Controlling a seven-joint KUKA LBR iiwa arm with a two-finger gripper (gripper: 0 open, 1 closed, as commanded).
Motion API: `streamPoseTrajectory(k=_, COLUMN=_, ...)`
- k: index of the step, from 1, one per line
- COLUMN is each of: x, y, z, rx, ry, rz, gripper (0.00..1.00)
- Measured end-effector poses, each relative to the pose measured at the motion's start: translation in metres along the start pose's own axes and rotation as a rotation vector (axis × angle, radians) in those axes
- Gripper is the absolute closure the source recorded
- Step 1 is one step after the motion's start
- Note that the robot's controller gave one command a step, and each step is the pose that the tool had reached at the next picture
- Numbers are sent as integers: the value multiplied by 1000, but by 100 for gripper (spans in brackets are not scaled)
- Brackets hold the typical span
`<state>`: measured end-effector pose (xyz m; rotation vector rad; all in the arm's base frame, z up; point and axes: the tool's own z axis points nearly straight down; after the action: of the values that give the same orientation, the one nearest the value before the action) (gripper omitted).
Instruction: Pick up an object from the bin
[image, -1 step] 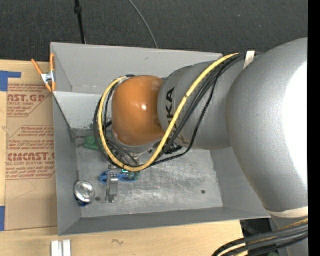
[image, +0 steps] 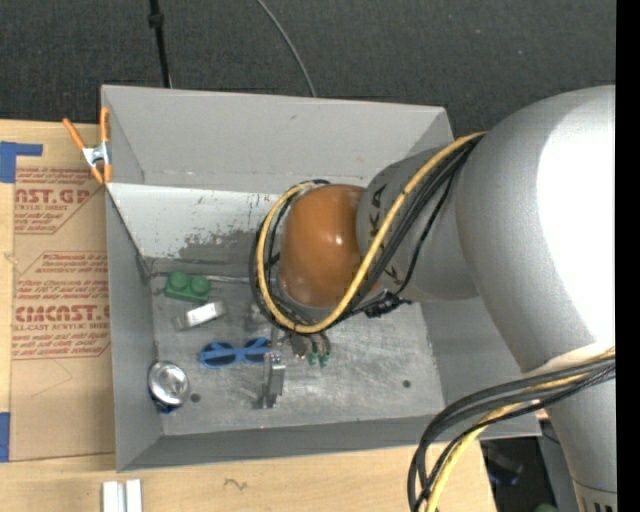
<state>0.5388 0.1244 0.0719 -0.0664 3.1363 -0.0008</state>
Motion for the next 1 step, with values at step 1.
streamPoseTrajectory(k=1, x=-1, y=5, z=-4, rx=-4, ry=-2, rz=-6, gripper=100)
